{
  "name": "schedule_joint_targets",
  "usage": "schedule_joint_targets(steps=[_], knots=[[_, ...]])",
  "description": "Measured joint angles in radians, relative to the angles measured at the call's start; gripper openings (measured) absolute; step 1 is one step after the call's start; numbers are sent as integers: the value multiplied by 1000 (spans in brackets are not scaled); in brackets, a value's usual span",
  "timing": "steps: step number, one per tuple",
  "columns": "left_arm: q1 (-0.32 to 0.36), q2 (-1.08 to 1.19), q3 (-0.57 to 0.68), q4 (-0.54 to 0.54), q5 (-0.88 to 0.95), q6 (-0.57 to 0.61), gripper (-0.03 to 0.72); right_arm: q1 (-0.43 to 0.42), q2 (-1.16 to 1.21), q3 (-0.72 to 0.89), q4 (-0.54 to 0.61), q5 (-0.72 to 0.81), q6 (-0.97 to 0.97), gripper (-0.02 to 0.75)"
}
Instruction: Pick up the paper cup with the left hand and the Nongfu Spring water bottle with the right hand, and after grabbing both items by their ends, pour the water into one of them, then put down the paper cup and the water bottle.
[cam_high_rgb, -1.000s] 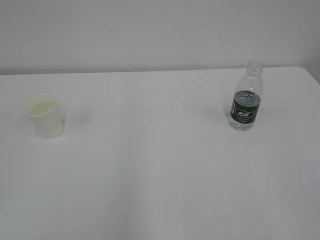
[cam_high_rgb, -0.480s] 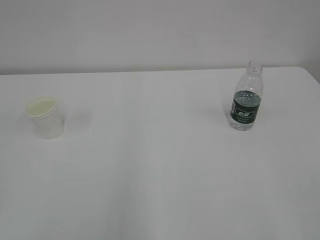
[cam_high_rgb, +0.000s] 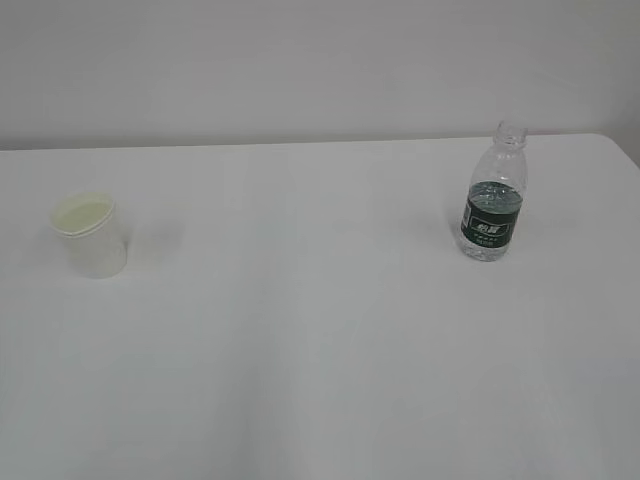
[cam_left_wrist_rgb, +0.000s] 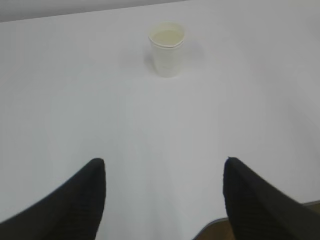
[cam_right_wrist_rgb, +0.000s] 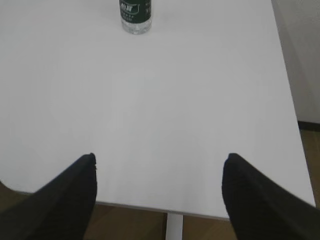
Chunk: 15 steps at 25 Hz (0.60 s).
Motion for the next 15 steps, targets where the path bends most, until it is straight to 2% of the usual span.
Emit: schedule_joint_targets(steps=[4, 15], knots=[[0, 0, 0, 0, 2, 0, 522, 0, -84, 0, -2, -2, 7, 593], [0, 0, 0, 0, 2, 5, 513, 0, -90, 0, -2, -2, 15, 593]])
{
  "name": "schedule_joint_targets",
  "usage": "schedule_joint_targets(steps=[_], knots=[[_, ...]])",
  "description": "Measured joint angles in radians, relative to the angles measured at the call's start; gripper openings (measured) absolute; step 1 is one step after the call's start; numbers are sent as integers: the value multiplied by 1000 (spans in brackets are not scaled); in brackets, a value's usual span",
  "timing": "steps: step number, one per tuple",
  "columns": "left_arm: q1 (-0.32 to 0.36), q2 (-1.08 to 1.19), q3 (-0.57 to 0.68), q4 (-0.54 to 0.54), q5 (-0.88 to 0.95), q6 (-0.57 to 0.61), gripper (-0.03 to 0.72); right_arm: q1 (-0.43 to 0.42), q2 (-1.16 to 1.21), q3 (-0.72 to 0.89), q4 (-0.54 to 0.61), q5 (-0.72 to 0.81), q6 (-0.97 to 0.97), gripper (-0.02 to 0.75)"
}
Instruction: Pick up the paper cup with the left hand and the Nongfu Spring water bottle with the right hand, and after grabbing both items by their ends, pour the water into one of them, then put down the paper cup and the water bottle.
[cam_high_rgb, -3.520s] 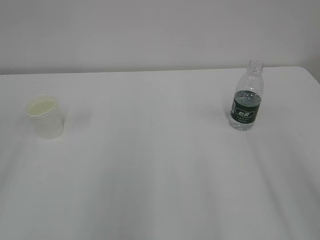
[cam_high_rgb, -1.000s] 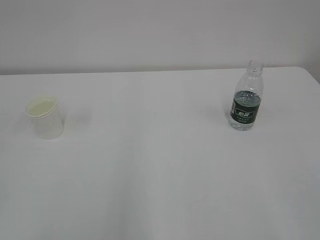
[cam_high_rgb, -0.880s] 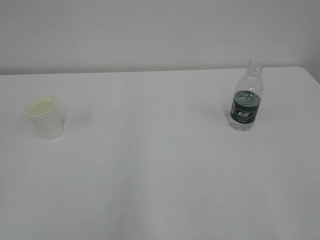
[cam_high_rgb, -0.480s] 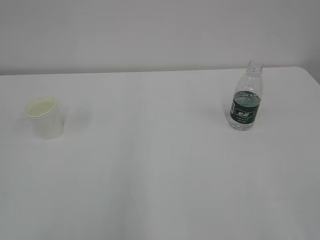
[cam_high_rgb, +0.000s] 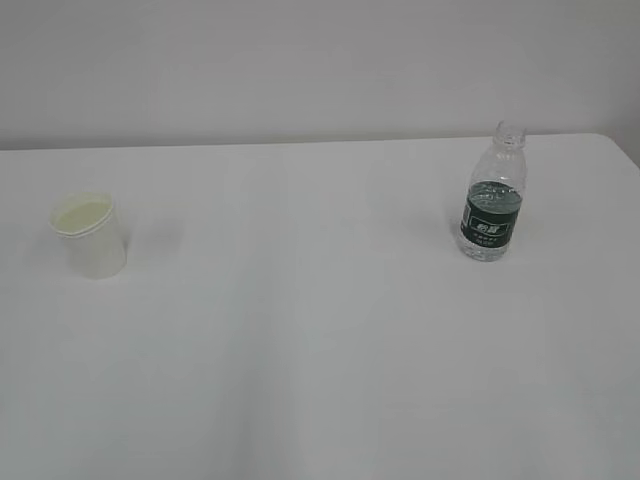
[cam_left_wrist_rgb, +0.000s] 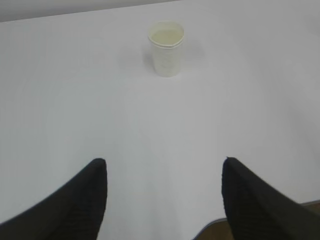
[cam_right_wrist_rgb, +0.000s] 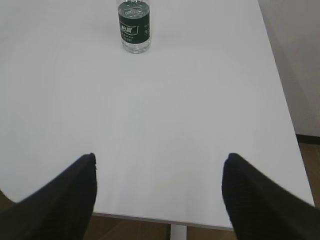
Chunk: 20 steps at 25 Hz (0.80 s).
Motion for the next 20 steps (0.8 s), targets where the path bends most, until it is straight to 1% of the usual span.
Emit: schedule_joint_targets(steps=[13, 20], knots=[[0, 0, 0, 0, 0, 0, 502, 0, 0, 0, 0, 0, 2, 593], [3, 0, 0, 0, 0, 0, 473, 0, 0, 0, 0, 0, 2, 592]])
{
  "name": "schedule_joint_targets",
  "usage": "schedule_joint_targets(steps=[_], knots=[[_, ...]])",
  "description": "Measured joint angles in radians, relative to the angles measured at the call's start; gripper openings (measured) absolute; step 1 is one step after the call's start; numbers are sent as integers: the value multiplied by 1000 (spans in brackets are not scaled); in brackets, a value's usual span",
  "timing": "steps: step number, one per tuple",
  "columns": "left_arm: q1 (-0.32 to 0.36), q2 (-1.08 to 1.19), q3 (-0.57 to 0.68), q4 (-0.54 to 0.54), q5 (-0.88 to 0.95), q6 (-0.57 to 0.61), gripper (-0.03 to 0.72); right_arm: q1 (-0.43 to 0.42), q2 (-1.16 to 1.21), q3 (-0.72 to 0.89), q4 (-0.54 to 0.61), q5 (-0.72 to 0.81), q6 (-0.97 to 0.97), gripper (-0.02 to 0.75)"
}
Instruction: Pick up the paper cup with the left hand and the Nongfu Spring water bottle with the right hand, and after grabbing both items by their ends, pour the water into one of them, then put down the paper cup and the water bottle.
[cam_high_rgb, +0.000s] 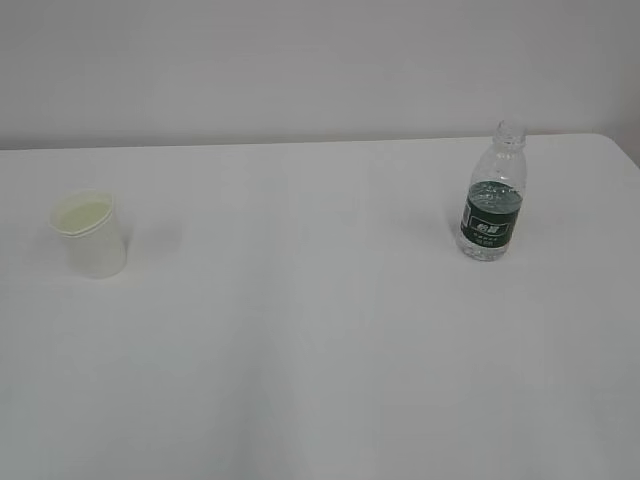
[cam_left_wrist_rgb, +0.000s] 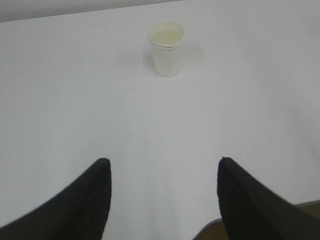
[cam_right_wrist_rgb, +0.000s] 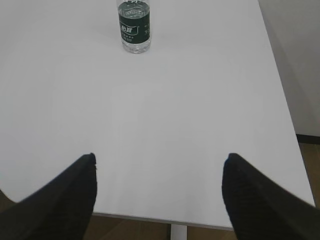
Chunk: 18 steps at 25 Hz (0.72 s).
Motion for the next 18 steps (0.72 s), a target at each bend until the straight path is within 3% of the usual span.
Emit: schedule_joint_targets(steps=[7, 18], knots=[[81, 0, 0, 0, 0, 0, 463, -73, 0, 0, 0, 0, 0, 593], [84, 0, 0, 0, 0, 0, 451, -79, 0, 0, 0, 0, 0, 592]])
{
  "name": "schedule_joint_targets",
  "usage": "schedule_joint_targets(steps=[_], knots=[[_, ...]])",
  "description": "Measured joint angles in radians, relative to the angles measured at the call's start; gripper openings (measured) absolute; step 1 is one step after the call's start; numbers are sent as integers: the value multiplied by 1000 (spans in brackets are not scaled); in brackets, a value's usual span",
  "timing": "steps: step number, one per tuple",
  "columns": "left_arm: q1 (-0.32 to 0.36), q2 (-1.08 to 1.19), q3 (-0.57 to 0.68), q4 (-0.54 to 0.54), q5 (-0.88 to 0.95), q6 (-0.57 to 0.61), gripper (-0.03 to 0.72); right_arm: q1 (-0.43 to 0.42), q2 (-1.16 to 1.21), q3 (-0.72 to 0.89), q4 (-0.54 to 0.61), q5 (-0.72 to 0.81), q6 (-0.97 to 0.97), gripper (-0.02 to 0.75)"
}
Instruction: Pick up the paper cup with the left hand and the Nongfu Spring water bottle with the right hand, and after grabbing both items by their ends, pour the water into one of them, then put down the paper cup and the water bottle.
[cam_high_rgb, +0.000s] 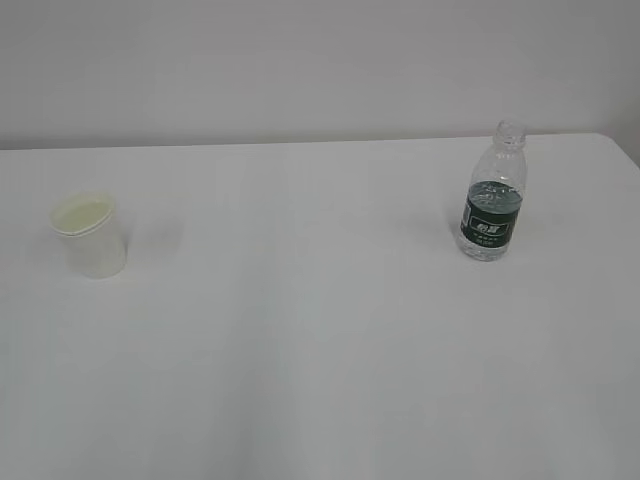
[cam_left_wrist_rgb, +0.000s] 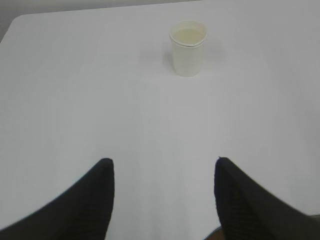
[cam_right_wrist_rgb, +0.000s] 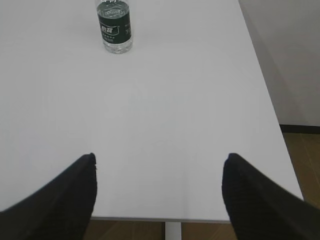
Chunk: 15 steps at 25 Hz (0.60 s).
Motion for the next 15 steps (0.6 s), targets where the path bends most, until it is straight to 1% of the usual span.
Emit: schedule_joint_targets(steps=[15], knots=[[0, 0, 0, 0, 0, 0, 444, 0, 0, 0, 0, 0, 0, 593]])
